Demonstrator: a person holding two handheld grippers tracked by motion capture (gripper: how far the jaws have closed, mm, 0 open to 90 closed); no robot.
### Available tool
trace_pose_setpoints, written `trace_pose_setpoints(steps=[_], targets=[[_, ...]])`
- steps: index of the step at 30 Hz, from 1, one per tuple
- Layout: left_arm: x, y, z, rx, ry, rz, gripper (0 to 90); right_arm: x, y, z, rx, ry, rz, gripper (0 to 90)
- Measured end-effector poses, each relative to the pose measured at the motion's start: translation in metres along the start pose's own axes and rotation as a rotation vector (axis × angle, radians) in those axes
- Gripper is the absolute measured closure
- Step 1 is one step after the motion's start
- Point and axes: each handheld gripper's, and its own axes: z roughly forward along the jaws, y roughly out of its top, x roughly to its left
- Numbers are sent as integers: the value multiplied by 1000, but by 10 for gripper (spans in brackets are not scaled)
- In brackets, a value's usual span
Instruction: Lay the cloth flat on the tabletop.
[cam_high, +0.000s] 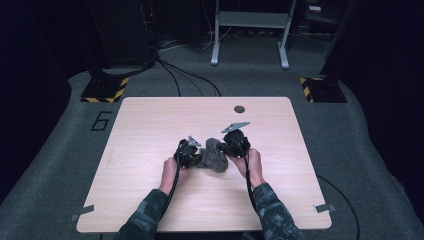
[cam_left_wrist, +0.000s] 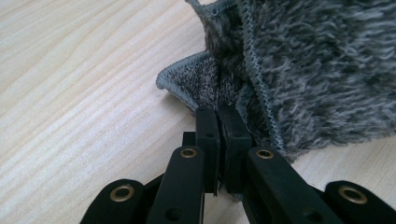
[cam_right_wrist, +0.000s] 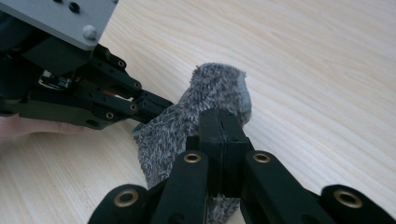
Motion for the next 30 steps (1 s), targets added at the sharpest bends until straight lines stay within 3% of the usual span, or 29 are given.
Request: trace_pose_setpoints(steps=[3,8,9,10,11,12,13,16,17,20,30], targets=[[0,-1,-1,-1,11,-13,881,-1,-1,-12,-27,-20,-4,900],[5,-5,-3,-6,11,-28,879,-3,-2,-18,-43,-4,17,856],[3,-5,-3,-12,18,-32,879,0,-1,-16,-56,8,31,645],[3,-5,-3,-16,20,-29,879,2,1,-13,-54,22,32,551],[3,-5,-3,-16,20,-29,878,2,1,-13,-54,22,32,551],[3,-5,-3,-15,21,-30,878,8,4,-6,-42,11,36,449],[3,-5,-2,-19,20,-31,878,10,5,-1,-24,7,40,459],[2,-6,-3,-27,23,-40,878,18,8,14,13,-21,14,602],[2,-6,-3,-27,23,-40,878,18,8,14,13,-21,14,602],[2,-7,-3,-32,25,-50,879,21,6,25,46,-28,11,842],[8,-9,-4,-37,46,-63,880,16,3,8,8,-44,-4,888]])
